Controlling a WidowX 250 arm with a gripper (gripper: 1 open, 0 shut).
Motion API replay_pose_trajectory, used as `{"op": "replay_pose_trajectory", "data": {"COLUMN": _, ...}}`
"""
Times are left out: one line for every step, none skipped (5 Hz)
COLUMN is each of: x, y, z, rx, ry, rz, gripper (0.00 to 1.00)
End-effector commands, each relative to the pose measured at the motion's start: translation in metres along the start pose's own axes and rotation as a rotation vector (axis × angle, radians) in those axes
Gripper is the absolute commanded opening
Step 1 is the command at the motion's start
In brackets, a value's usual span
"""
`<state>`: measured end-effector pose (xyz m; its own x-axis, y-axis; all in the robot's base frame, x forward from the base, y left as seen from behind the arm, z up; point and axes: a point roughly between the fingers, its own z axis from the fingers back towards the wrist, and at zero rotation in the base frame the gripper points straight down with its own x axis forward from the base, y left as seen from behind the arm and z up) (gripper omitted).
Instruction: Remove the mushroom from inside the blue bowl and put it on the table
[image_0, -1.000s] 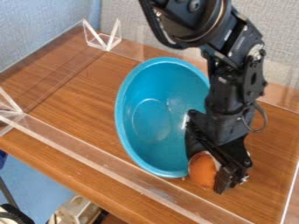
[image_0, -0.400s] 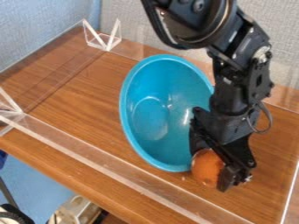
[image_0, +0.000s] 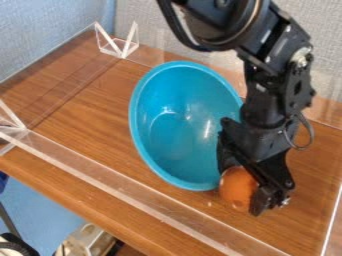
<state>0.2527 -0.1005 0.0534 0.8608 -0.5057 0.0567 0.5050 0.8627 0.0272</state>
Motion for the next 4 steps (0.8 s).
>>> {"op": "replay_pose_trajectory", "data": {"x": 0.005, "y": -0.004, "z": 0.021, "rx": 0.016, "ry": -0.07, "rz": -0.003, "gripper": 1.0}}
{"op": "replay_pose_trajectory", "data": {"x": 0.006, "y": -0.005, "z": 0.024, "rx": 0.02, "ry": -0.075, "rz": -0.004, "gripper": 1.0}}
{"op": "replay_pose_trajectory", "data": {"x": 0.008, "y": -0.003, "z": 0.032, "rx": 0.019, "ry": -0.093, "rz": -0.002, "gripper": 1.0}}
{"op": "replay_pose_trajectory", "data": {"x": 0.009, "y": 0.002, "z": 0.041, "rx": 0.022, "ry": -0.111, "rz": -0.004, "gripper": 1.0}}
